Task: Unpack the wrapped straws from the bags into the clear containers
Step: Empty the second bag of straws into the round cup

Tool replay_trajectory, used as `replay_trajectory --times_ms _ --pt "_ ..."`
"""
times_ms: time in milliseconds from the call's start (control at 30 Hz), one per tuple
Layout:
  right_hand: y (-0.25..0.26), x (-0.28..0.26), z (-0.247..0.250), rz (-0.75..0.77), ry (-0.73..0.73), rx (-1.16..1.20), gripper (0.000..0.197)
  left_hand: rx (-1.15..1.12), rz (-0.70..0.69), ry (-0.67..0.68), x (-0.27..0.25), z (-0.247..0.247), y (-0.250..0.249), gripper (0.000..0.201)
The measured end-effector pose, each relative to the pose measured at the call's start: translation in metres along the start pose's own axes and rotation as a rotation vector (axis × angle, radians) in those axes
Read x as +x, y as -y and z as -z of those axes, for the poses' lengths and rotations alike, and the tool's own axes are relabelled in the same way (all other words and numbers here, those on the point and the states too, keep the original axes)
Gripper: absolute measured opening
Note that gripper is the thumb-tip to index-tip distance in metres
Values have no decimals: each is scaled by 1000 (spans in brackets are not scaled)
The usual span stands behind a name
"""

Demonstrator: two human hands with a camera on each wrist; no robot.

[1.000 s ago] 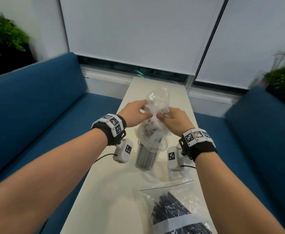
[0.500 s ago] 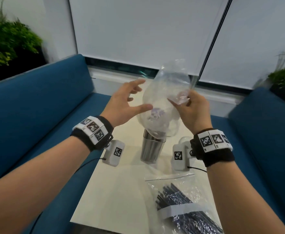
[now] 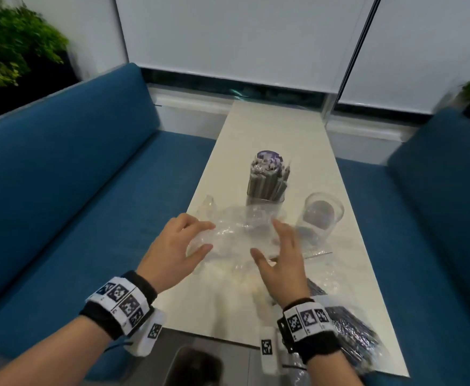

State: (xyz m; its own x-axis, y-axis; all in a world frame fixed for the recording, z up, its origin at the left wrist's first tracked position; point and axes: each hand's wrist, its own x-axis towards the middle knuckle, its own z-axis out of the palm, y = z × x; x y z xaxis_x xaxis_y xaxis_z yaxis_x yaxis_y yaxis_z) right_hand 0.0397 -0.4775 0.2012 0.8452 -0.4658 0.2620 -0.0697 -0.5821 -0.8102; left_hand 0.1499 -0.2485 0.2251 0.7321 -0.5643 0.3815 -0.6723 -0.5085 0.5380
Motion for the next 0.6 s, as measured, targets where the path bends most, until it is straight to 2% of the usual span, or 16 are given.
replay_trajectory --times_ms 67,167,233,300,333,400,433,500,567,600 --pt "-23 -7 -18 -98 286 -246 61 105 72 117 -15 -22 20 35" --pt "-40 -10 -35 -193 638 -584 63 261 220 464 -28 -52 40 48" --pt "-39 -9 -33 -161 662 -633 65 365 242 701 -32 -66 46 63" --pt "-33 -11 -14 -121 477 -570 62 422 232 794 -30 -72 45 71" --pt "-33 -14 1 -123 345 -570 59 438 222 792 -29 -73 44 72" --pt "-46 -27 35 -255 158 -630 57 440 213 737 -24 -70 41 76" --pt "-58 -34 52 -385 147 -657 64 423 204 689 -23 -67 38 81" --pt "-86 -49 79 -637 239 -698 89 403 147 555 -23 -59 33 87" --pt "-111 -59 96 -742 305 -706 103 388 48 386 -27 -54 23 77" --pt "-119 -63 101 -757 308 -689 101 353 -2 307 -29 -54 15 69"
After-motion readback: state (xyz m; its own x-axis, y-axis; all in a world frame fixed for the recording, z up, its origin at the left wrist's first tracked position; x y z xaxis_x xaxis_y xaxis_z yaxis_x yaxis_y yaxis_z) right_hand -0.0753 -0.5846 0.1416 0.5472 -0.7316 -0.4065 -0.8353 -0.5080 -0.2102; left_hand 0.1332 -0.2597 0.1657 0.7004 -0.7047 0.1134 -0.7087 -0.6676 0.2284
